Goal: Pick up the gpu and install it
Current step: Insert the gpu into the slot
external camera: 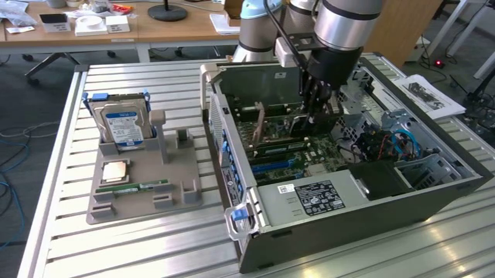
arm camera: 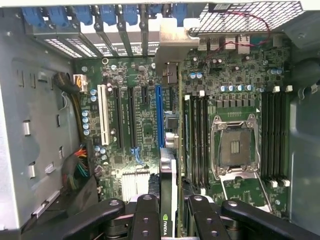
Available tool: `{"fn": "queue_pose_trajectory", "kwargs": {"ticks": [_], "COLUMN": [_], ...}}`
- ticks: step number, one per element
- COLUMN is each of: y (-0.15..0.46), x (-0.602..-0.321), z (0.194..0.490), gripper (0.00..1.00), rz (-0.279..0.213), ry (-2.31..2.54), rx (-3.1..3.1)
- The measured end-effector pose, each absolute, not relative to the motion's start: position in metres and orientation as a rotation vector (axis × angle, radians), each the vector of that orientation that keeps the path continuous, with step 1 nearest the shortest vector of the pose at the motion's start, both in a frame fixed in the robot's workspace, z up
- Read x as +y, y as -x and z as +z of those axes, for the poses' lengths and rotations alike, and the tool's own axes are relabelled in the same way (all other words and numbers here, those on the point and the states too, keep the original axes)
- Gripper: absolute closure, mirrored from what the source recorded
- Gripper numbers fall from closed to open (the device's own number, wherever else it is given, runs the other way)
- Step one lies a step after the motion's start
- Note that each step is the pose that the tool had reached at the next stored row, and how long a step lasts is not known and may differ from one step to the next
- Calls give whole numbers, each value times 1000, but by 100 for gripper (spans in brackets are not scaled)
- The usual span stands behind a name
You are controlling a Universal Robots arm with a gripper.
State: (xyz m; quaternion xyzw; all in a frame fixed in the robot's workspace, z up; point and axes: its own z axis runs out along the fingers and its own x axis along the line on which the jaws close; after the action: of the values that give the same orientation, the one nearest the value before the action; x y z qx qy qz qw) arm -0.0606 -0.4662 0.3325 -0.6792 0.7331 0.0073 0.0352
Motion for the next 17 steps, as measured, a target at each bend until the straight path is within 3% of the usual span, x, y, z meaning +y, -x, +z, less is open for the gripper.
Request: {"fn": "queue_pose_trajectory", "kwargs": {"ticks": [17], "y": [64], "x": [-466], "z": [316], "gripper": [73], "rz": [24], "ry": [2124], "rx": [2218]}}
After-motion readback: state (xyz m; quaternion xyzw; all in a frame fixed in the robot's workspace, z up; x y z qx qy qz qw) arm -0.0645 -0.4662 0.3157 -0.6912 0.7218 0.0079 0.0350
